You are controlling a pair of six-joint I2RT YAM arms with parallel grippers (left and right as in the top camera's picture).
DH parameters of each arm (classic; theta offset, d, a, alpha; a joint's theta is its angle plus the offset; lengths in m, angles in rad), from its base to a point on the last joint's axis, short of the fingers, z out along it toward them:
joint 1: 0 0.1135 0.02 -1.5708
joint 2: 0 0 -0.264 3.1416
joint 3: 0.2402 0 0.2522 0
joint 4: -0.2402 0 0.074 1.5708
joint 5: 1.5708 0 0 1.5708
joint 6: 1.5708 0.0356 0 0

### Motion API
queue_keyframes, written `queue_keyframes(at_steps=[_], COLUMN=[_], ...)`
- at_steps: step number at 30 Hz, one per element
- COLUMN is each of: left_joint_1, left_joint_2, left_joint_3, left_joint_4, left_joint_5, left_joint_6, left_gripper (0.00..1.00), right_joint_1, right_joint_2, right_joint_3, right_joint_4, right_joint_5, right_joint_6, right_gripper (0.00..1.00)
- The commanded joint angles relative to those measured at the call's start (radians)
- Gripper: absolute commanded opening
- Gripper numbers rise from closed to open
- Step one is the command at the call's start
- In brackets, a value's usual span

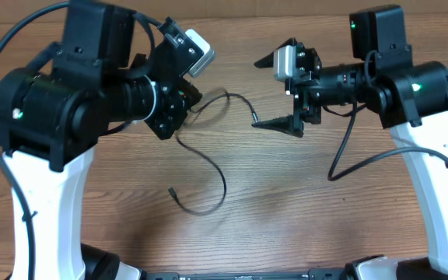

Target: Untangle cables

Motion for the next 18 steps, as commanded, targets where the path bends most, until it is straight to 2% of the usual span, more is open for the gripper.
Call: queue_keyframes(at_steps=[1,3,7,10,11,13,15,18], left_joint_1=[-0.003,-0.004,-0.009,-0.008,-0.008,-0.008,-0.008,-0.008], left_joint_2=[-0.035,-0.047,-0.050,-0.048,-0.048,-0.047,-0.041,-0.021], left_joint_3=[0.037,0.037,0.037,0.037,0.037,0.037,0.037,0.032], left_joint_4=[-0.006,-0.005,0.008,-0.016,-0.012,0.005,0.020,-0.009], left_joint_5=[0.073,0.135,0.143,0.142,0.103,0.030,-0.075,-0.174], left_joint_6=[0.118,0.173,0.175,0.154,0.114,0.005,-0.165,-0.328], left_gripper=[0.11,0.14,0.15,0.24,0.30,0.31,0.32,0.32], right_joint_1=[0.005,0.005,0.005,-0.003,-0.011,-0.019,-0.026,-0.031], right_joint_2=[0.016,0.022,0.026,0.026,0.027,0.027,0.027,0.027], right_joint_3=[-0.002,-0.002,-0.002,-0.002,-0.002,-0.002,-0.002,-0.002], right_joint_4=[0.028,0.036,0.045,0.046,0.046,0.046,0.047,0.068], right_joint_5=[-0.026,-0.047,-0.038,0.094,0.190,0.287,0.367,0.419], right_joint_6=[-0.018,-0.018,0.002,0.082,0.161,0.264,0.361,0.437], right_gripper=[1.00,1.00,1.00,1.00,1.00,1.00,1.00,1.00])
